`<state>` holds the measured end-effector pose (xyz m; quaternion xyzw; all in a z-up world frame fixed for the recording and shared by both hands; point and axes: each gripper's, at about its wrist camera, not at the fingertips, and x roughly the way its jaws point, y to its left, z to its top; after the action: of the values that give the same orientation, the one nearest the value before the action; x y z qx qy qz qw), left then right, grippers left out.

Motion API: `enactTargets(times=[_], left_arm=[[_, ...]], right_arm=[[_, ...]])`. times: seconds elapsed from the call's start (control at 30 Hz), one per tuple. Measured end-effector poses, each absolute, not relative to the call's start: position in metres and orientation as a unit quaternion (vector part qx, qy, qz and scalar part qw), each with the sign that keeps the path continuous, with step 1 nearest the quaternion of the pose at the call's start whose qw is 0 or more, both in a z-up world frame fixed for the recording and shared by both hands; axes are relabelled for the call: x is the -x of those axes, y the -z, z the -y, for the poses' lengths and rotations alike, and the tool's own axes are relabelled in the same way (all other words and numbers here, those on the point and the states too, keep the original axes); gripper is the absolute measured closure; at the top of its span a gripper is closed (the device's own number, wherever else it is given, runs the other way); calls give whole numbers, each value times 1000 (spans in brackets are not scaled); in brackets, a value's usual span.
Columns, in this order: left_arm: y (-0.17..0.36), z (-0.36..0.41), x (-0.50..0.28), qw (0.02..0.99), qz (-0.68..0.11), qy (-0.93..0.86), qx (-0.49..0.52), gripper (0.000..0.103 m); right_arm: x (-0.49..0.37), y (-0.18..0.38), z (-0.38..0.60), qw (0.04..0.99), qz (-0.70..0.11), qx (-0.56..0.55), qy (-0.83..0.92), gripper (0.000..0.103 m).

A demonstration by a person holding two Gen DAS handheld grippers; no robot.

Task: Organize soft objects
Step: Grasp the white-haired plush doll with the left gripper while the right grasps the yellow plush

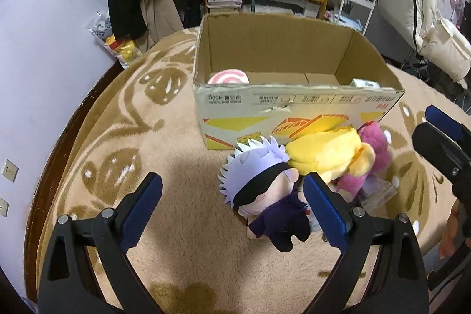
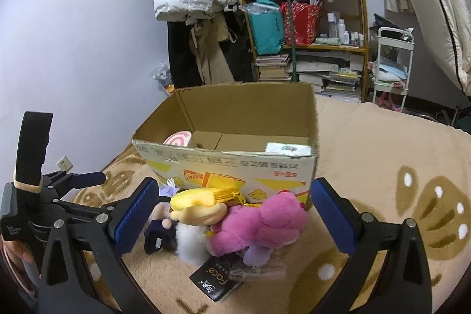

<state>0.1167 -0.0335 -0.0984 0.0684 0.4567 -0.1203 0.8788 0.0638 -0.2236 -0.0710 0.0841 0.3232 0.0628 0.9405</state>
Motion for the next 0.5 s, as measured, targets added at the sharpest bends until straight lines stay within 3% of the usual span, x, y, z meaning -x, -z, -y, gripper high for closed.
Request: enactTargets(times=[0.5], left_arm=[[125,53,-127,850,-497,146,-93,7]], right_arm=[[-93,93,210,924,-359,-104,-84,0]])
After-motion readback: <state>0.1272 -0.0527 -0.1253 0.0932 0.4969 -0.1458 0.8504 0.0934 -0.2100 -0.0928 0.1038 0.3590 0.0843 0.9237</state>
